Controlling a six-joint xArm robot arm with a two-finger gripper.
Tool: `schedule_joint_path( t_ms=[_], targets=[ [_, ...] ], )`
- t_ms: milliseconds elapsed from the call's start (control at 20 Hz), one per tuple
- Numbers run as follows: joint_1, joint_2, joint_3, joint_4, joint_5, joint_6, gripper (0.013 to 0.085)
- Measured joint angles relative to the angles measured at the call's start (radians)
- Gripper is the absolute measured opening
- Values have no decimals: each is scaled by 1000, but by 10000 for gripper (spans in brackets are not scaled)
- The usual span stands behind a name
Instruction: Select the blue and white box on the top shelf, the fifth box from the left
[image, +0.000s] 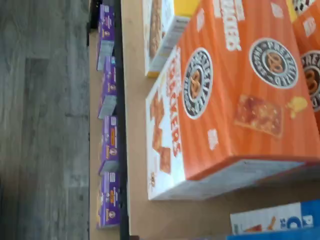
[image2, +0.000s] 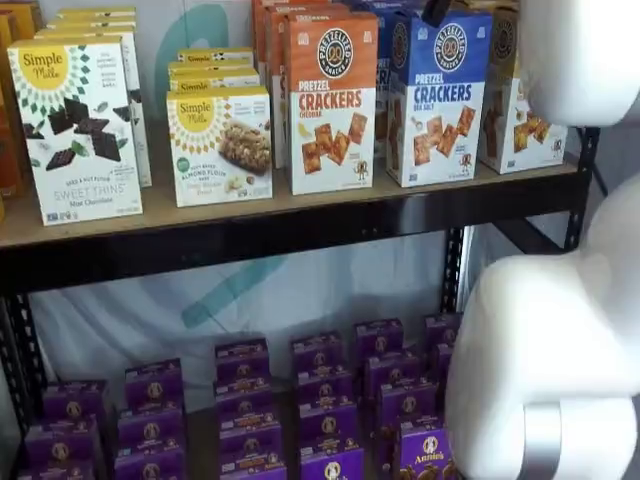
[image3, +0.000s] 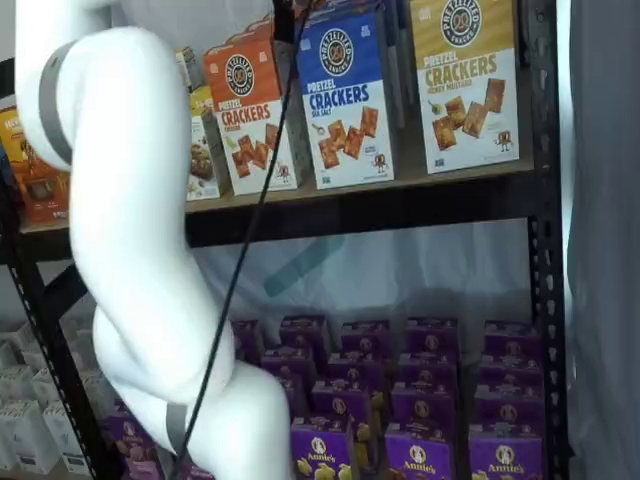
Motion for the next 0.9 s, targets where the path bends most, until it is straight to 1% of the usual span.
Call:
schedule_joint_path(
  t_ms=[200, 600, 750, 900],
  targets=[
    [0, 26, 0, -9, -36, -15, 850],
    [17, 106, -49, -61, -33, -31, 850],
    [26, 139, -87, -87, 3, -30, 850],
    [34, 190, -154, -116, 78, -26, 850]
  ],
)
